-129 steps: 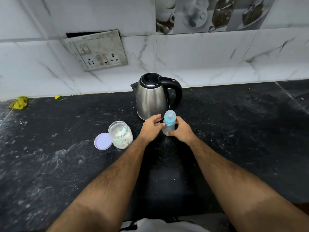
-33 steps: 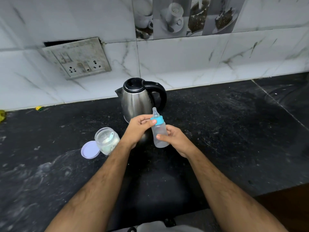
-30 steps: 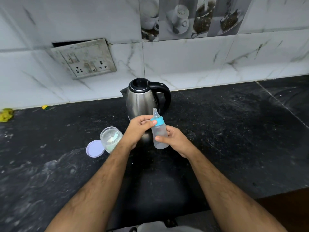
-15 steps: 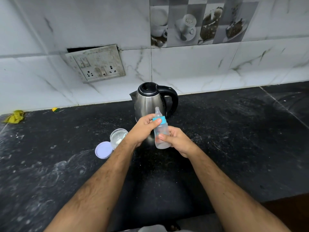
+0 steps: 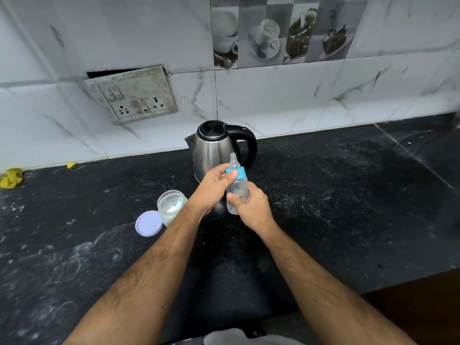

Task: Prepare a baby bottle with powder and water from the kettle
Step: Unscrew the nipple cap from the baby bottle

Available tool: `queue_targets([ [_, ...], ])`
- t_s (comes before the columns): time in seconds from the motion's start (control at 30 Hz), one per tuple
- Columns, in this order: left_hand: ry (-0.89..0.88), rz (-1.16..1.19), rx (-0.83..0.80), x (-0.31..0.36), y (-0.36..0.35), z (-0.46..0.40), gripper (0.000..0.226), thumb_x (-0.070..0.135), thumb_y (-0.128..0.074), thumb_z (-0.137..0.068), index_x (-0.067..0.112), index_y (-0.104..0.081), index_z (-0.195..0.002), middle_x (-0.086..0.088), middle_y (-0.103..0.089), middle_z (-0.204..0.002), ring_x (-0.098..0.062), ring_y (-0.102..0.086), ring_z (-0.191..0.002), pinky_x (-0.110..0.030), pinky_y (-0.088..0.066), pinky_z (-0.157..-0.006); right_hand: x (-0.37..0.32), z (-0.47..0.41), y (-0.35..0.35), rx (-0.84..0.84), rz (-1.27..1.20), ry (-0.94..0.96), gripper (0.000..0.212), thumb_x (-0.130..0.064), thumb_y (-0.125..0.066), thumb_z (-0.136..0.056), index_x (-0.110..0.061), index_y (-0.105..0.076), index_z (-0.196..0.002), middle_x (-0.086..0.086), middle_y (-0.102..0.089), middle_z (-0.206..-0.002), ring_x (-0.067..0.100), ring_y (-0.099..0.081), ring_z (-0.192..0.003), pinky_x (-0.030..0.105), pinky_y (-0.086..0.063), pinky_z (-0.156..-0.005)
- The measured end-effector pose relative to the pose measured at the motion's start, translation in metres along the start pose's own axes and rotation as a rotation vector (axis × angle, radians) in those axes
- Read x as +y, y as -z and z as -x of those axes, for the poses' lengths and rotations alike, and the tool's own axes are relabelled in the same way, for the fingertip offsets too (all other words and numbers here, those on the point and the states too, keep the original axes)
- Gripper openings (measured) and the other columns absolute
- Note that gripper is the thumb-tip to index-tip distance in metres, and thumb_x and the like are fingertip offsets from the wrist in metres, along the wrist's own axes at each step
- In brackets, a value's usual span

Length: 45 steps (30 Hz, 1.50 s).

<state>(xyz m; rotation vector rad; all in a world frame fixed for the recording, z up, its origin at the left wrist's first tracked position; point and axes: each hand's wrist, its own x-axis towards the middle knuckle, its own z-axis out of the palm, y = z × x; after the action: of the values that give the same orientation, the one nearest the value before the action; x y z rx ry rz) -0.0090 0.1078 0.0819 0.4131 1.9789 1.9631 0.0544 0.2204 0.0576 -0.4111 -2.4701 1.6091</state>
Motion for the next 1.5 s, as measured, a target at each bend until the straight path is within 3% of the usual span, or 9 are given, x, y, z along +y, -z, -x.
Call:
queue_targets([
  [0.13,0.000,0.038,0.082,0.002,-0.012,0.001,0.029,0.011,-0.051,-0.101,0.000,-0.058,-0.127,-0.011,-0.067,-0.104,-0.015,-0.065,-0.090,-0.022,-0.055,-0.079,-0.002,0.004,-0.008,0.119,0.139,-0.001,0.036,-0.030,-0.071,-0.087,-0.012,-0.058,-0.116,-0.003,-0.063,-0.092,0.010,-0.060,-0.078,0.015,-0.041,-0.061],
  [0.37,0.111,-0.016,0.483,-0.015,-0.043,0.002,0.010,0.025,-0.063,-0.095,0.019,-0.065,-0.103,-0.004,-0.075,-0.098,-0.020,-0.072,-0.092,-0.041,-0.057,-0.089,0.001,0.005,-0.012,0.179,0.484,0.042,0.044,-0.031,-0.062,-0.092,-0.007,-0.049,-0.127,0.011,-0.062,-0.120,0.031,-0.061,-0.107,0.042,-0.052,-0.087],
  [0.6,0.102,0.124,0.027,-0.008,0.008,0.001,0.022,0.010,-0.056,-0.097,0.003,-0.067,-0.115,-0.008,-0.072,-0.104,-0.012,-0.067,-0.093,-0.025,-0.052,-0.090,0.003,-0.010,0.025,-0.323,-0.265,-0.067,0.017,-0.012,-0.070,-0.090,-0.008,-0.064,-0.106,0.001,-0.069,-0.089,0.012,-0.067,-0.080,0.027,-0.053,-0.070],
  [0.77,0.151,0.196,-0.195,-0.005,0.020,0.002,0.037,0.013,-0.047,-0.100,-0.008,-0.055,-0.129,-0.014,-0.064,-0.116,-0.020,-0.060,-0.104,-0.030,-0.045,-0.100,-0.001,-0.011,0.038,-0.647,-0.337,-0.142,0.007,-0.019,-0.062,-0.096,-0.015,-0.064,-0.101,-0.002,-0.070,-0.085,0.008,-0.067,-0.075,0.026,-0.054,-0.068],
  [0.97,0.090,0.147,-0.024,-0.010,0.009,0.002,0.021,0.011,-0.056,-0.098,0.004,-0.064,-0.115,-0.002,-0.072,-0.096,-0.006,-0.067,-0.086,-0.017,-0.052,-0.078,0.006,-0.005,0.017,-0.357,-0.209,-0.041,0.021,-0.015,-0.069,-0.091,-0.007,-0.063,-0.109,0.007,-0.070,-0.097,0.015,-0.066,-0.087,0.032,-0.054,-0.082],
  [1.07,0.084,0.102,0.198,-0.014,-0.009,0.005,0.019,0.008,-0.066,-0.091,0.004,-0.066,-0.110,-0.006,-0.075,-0.092,-0.010,-0.071,-0.081,-0.024,-0.054,-0.075,0.008,-0.001,0.002,-0.054,0.233,-0.016,0.042,-0.029,-0.074,-0.085,-0.012,-0.059,-0.120,0.004,-0.067,-0.109,0.021,-0.062,-0.098,0.033,-0.050,-0.082],
  [1.2,0.137,0.147,0.472,-0.015,-0.028,0.010,0.036,0.018,-0.086,-0.074,0.009,-0.064,-0.101,-0.010,-0.074,-0.093,-0.020,-0.073,-0.081,-0.032,-0.059,-0.075,0.011,0.006,-0.012,0.031,0.280,0.032,0.042,-0.036,-0.072,-0.084,-0.016,-0.057,-0.118,0.000,-0.066,-0.105,0.022,-0.059,-0.103,0.033,-0.050,-0.078],
  [1.4,0.212,0.193,0.051,-0.006,-0.005,0.008,0.018,0.025,-0.066,-0.093,0.013,-0.056,-0.102,-0.003,-0.061,-0.090,-0.010,-0.062,-0.076,-0.022,-0.054,-0.066,0.015,0.004,-0.004,-0.168,-0.044,-0.014,0.030,-0.025,-0.076,-0.084,-0.010,-0.063,-0.107,0.001,-0.068,-0.093,0.018,-0.066,-0.089,0.027,-0.052,-0.074],
  [1.5,0.233,0.342,-0.044,-0.009,0.006,0.010,0.017,0.017,-0.051,-0.100,0.011,-0.065,-0.106,-0.002,-0.069,-0.106,-0.012,-0.066,-0.089,-0.029,-0.053,-0.086,0.018,0.005,0.002,-0.246,-0.164,-0.044,0.029,-0.018,-0.074,-0.088,-0.004,-0.063,-0.111,0.010,-0.069,-0.097,0.018,-0.065,-0.088,0.030,-0.054,-0.079],
])
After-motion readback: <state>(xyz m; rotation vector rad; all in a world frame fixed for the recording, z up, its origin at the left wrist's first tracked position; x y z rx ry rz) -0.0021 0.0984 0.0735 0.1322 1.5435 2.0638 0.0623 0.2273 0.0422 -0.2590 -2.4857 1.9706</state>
